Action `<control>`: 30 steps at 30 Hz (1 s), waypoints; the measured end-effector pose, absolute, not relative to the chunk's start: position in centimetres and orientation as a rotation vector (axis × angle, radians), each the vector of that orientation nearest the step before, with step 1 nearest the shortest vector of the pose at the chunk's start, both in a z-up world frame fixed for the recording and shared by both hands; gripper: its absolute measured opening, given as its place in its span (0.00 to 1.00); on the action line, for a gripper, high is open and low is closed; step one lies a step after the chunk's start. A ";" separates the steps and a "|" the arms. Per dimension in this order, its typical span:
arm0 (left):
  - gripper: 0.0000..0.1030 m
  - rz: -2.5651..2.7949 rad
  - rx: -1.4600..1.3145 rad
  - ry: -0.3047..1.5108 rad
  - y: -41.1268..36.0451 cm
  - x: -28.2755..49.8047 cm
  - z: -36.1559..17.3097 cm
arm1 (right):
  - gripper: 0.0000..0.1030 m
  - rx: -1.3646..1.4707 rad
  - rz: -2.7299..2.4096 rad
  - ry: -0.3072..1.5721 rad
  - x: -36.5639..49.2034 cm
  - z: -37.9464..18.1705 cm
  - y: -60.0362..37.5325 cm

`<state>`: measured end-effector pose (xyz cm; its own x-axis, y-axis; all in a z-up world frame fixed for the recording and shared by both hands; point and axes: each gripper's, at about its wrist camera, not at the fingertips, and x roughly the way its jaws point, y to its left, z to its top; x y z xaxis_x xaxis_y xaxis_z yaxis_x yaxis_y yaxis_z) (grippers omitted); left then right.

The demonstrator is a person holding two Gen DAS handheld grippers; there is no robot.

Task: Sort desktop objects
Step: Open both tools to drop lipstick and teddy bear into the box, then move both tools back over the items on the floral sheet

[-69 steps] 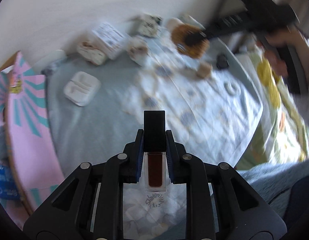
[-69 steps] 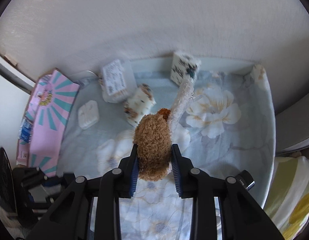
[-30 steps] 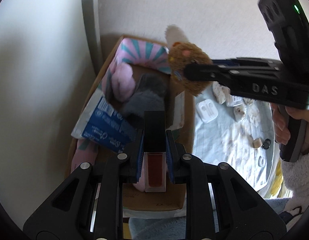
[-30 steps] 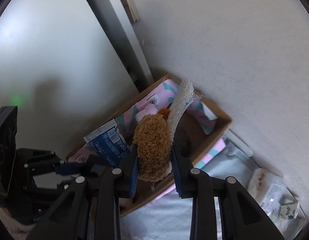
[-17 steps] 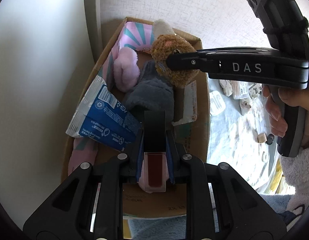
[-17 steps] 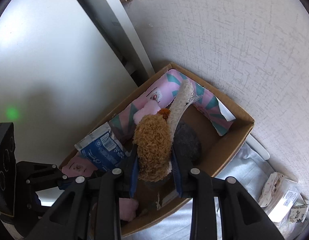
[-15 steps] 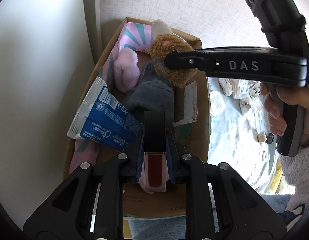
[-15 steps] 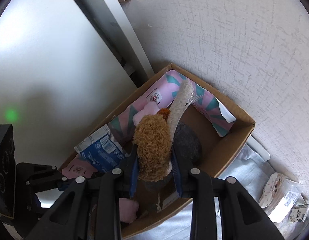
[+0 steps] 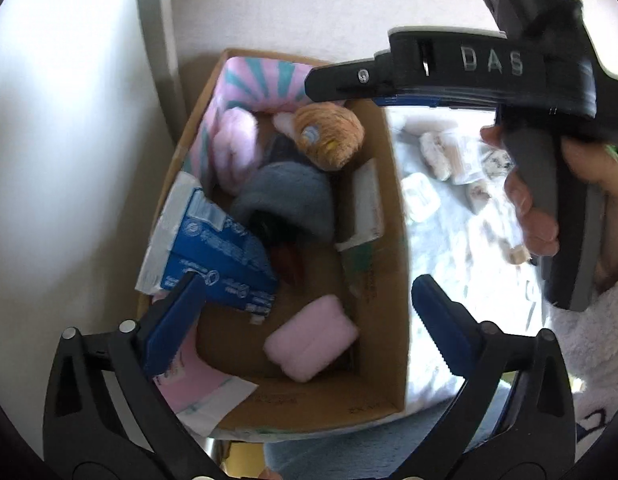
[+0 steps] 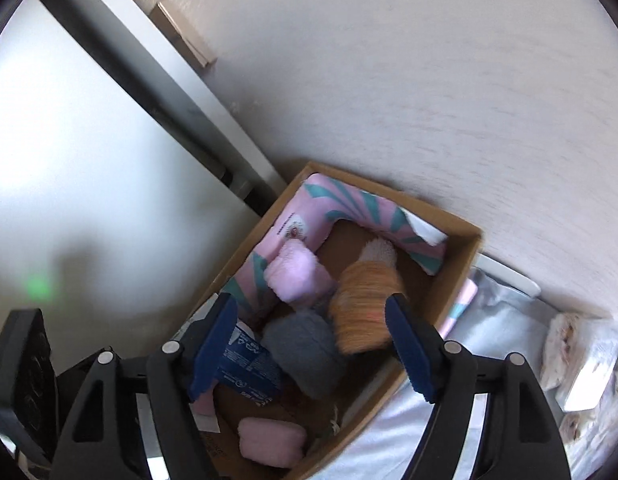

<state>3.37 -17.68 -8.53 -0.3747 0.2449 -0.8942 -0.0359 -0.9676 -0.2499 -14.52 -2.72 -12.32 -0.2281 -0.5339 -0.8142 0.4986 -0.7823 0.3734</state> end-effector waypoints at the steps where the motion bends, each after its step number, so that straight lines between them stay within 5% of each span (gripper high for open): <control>1: 1.00 2.454 -1.646 -0.279 -17.6 3.3 -8.6 | 0.71 1.380 -2.062 -0.037 -14.1 -12.2 -2.4; 17: 1.00 2.443 -1.601 -0.183 -15.9 2.7 -7.9 | 0.71 1.379 -2.305 0.006 -8.3 -10.7 4.9; 30: 1.00 2.426 -1.511 -0.136 -5.0 2.6 -6.0 | 0.71 1.427 -2.464 -0.055 -2.8 -10.4 18.8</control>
<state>2.65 -5.04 -5.98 -0.4142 0.2837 -0.8648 -0.1854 -0.9565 -0.2251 -2.76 18.80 -10.43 -0.4661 -0.2692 -0.8428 0.2314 -0.9565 0.1776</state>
